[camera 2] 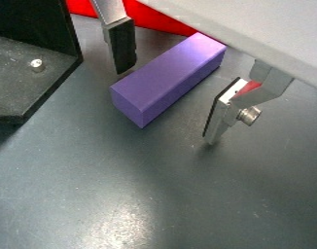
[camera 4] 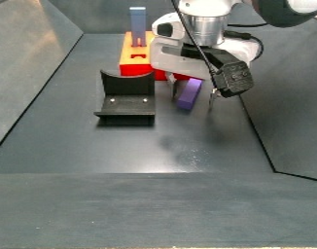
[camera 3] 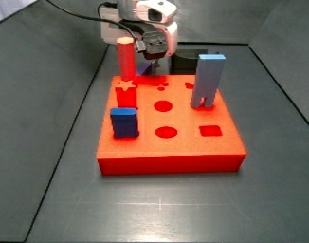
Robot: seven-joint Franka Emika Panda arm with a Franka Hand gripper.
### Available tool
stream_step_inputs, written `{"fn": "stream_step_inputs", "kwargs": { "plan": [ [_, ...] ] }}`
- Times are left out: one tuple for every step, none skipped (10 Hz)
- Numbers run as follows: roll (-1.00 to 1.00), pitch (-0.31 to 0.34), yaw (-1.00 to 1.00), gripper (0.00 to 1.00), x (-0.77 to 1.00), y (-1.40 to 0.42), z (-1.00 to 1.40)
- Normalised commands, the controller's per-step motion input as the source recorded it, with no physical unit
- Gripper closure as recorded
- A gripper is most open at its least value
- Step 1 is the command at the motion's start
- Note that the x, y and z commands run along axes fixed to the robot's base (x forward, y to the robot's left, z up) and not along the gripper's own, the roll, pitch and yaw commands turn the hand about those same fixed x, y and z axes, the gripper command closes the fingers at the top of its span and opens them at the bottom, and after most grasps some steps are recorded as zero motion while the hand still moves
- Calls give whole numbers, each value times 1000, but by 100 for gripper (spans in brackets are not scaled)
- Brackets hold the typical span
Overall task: Pick up the rectangle object. Move up. Place the rectangle object on the fixture. Regrasp the rectangle object. Move to above the board. Insert the rectangle object.
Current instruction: Pick up the rectangle object.
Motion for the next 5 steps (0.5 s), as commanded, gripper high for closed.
{"fn": "stream_step_inputs", "kwargs": {
  "plan": [
    [13,0,-160,0,100,0,-189],
    [59,-33,-131,0,0,0,-406],
    [31,-33,-103,0,0,0,-377],
    [0,-34,-31,0,0,0,-229],
    [-39,-69,0,0,0,0,0]
  ]
}}
